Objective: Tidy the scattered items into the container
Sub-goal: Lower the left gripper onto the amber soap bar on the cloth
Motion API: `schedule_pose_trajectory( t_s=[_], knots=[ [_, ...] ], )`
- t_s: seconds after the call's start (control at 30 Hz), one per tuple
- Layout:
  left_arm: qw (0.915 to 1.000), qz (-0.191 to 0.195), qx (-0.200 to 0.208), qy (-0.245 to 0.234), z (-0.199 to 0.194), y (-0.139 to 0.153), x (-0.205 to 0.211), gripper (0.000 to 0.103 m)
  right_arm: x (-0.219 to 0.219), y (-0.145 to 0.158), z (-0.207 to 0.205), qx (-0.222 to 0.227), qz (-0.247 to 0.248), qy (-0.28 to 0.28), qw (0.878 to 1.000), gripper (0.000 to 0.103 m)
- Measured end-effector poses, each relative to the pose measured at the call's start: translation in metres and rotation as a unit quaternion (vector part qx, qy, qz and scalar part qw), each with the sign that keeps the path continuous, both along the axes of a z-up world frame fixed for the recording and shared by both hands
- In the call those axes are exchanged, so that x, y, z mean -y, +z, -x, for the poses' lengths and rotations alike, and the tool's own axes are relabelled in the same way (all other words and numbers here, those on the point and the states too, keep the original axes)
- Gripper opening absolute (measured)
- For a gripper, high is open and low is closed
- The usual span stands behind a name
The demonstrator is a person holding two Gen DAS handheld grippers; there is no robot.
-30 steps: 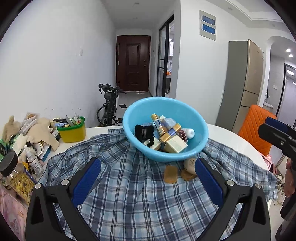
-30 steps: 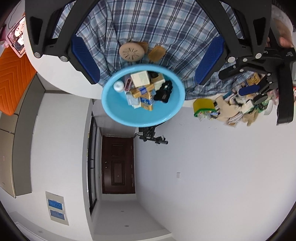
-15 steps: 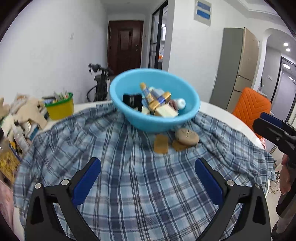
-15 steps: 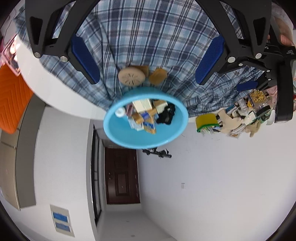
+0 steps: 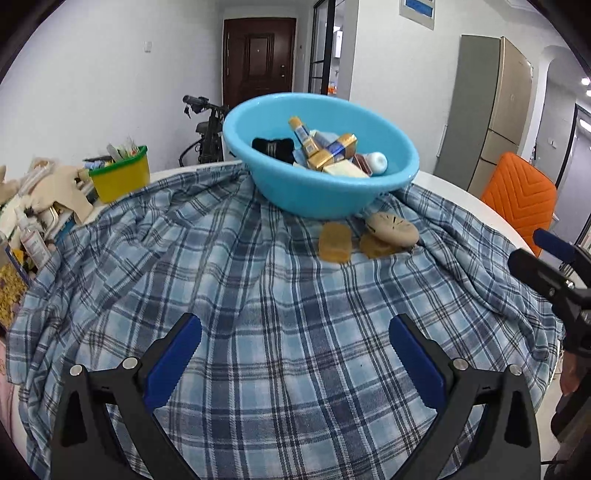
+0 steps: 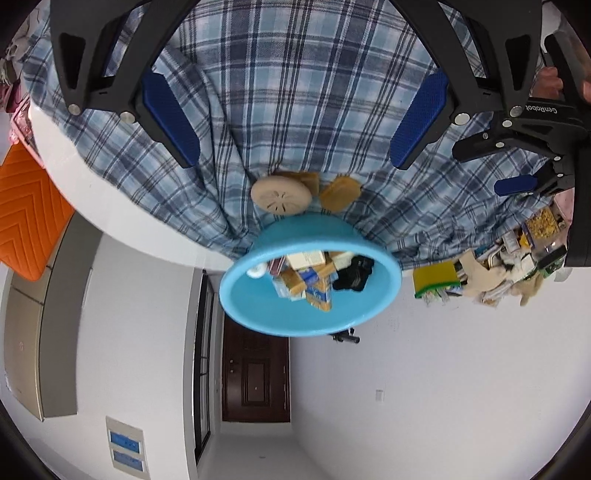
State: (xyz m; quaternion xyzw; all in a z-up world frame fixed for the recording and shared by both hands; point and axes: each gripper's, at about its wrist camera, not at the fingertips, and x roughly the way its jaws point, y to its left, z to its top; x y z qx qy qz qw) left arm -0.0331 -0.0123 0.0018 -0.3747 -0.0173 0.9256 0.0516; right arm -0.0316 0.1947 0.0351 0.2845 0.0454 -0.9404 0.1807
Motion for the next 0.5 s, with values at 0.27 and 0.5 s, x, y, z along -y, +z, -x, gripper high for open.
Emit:
schedule_pose_trajectory(
  t_s=[0.27, 0.5],
  knots=[
    [0.9998, -0.001, 0.022, -0.001, 0.001, -0.018, -0.002, 0.103, -0.002, -0.025, 0.004, 0.034, -0.003, -0.002, 0.999, 0.102],
    [0.9996, -0.005, 0.028, 0.004, 0.003, -0.024, 0.0, 0.103, -0.002, -0.029, 0.006, 0.042, -0.003, -0.004, 0.999, 0.102]
  ],
)
